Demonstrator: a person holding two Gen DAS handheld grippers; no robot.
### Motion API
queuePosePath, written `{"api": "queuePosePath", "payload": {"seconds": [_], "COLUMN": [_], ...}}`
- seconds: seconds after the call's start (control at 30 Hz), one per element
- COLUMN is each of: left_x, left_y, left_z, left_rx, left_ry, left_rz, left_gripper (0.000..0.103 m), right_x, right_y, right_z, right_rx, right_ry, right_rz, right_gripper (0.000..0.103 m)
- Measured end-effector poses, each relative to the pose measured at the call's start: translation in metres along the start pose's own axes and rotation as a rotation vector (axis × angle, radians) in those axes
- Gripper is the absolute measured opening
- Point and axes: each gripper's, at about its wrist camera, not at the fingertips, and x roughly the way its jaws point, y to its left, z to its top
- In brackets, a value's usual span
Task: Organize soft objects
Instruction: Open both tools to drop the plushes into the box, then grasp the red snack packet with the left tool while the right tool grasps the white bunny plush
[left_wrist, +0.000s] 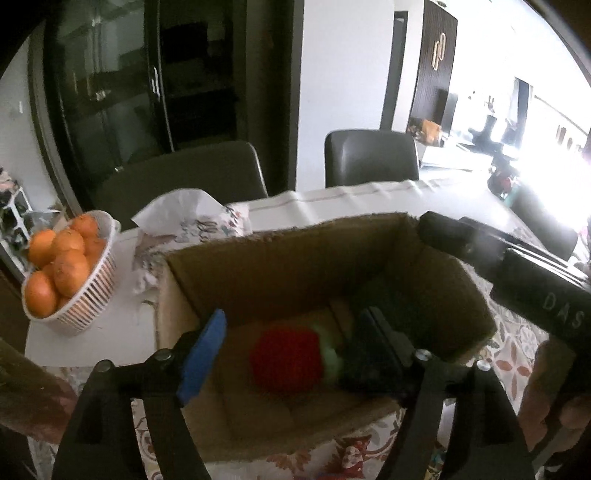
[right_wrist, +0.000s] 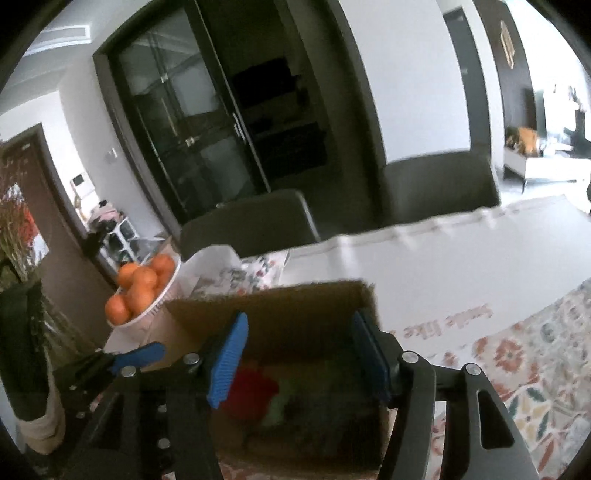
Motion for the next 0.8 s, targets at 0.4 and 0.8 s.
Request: {"api": "queuePosePath", "payload": {"seconds": [0.4,0.8], "left_x": [-0.074,-0.124], "left_y": [-0.01,-0.025], "left_z": [-0.017,-0.039], "left_rx": [-0.016,0.041], "left_ry": [-0.058,-0.032], "left_rz": [0.087,0.153], "left_gripper": [0.081,0.082], "right_x": [-0.056,-0.096], "right_y": [0.014,0.027], "right_z": [0.004,-0.008], "right_rx": [-0.064,-0.131], "right_ry": [-0.008,0.098], "right_rz": [-0.065,-0.088], "right_gripper": [0.06,0.06]}}
